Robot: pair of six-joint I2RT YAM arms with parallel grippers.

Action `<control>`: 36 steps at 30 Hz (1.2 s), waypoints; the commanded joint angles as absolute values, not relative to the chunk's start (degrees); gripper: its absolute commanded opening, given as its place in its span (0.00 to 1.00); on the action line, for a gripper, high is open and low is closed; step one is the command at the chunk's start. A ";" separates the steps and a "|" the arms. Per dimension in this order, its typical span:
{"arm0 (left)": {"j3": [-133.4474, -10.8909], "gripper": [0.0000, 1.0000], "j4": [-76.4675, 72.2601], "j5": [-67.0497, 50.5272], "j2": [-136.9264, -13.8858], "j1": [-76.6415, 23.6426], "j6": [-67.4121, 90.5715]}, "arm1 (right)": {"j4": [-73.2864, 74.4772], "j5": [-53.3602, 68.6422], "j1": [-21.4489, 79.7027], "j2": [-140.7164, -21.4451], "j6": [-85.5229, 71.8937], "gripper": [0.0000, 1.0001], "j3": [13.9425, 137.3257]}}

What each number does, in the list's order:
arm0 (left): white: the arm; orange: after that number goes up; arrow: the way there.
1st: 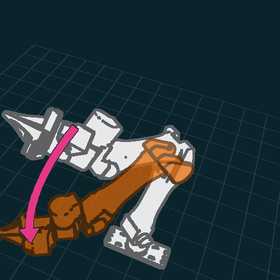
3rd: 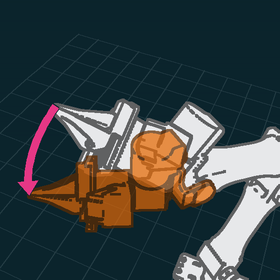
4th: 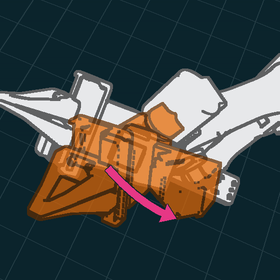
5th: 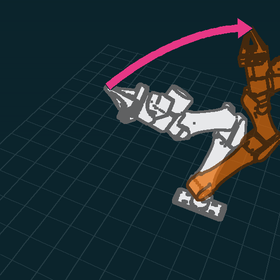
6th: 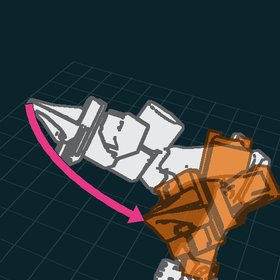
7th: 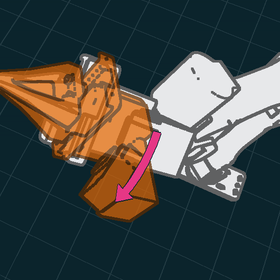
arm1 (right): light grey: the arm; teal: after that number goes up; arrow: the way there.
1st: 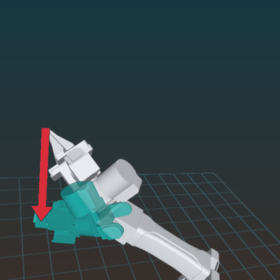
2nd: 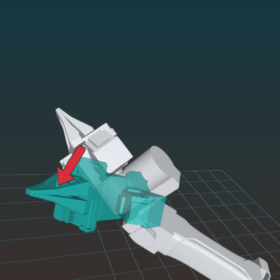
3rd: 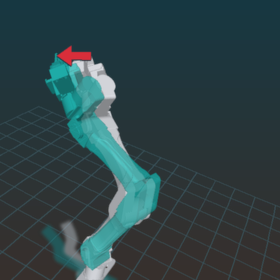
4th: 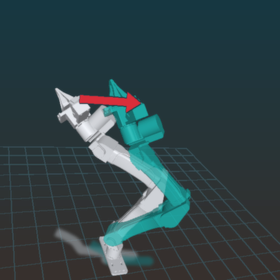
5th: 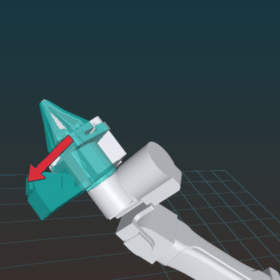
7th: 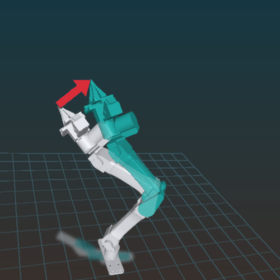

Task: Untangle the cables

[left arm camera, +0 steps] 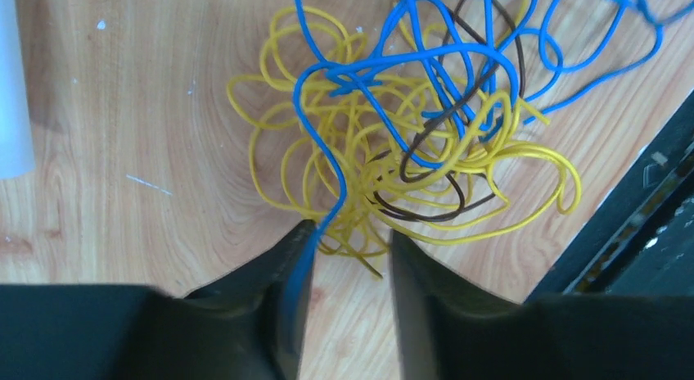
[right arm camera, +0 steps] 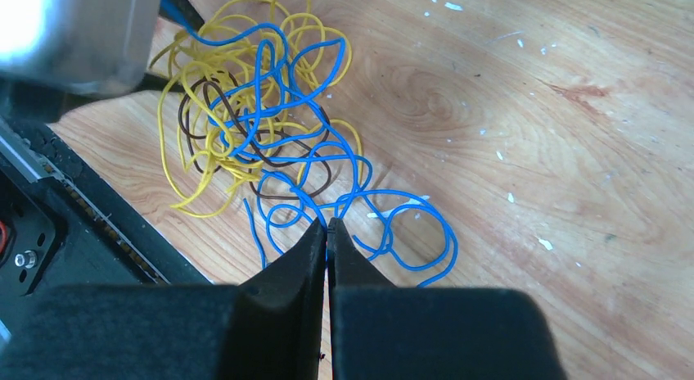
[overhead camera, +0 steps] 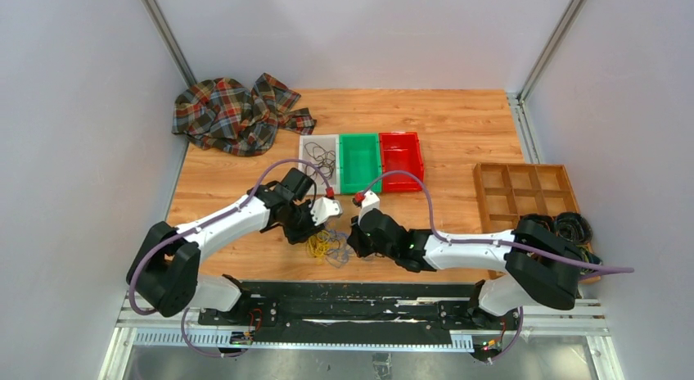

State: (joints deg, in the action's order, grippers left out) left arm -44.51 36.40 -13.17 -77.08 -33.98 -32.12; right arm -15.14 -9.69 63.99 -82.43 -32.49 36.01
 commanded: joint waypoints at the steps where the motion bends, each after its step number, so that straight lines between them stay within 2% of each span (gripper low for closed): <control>1: -43.85 0.27 35.56 -11.25 -76.78 -33.38 -33.24 | -13.84 -13.21 62.80 -80.16 -33.53 0.01 34.76; 3: -45.05 0.08 37.98 -11.46 -75.20 -31.87 -34.96 | -13.26 -13.65 62.53 -79.10 -33.49 0.01 34.61; 5: -46.92 0.01 41.24 -11.84 -73.17 -29.96 -37.89 | -12.99 -14.15 62.12 -77.97 -33.56 0.01 34.27; 12: -57.02 0.01 51.07 -9.23 -65.81 -25.69 -46.67 | -10.19 -16.13 59.08 -73.38 -33.90 0.01 33.72; 18: -66.97 0.01 54.82 -10.83 -63.65 -25.55 -45.69 | -7.07 -18.31 58.10 -71.06 -33.87 0.01 33.20; 27: -79.81 0.01 54.61 -5.26 -63.41 -25.50 -46.94 | -0.72 -23.46 57.34 -62.74 -36.66 0.01 28.21; 36: -86.22 0.01 45.66 4.54 -61.71 -25.56 -51.09 | 9.37 -28.49 52.93 -49.37 -38.28 0.01 24.76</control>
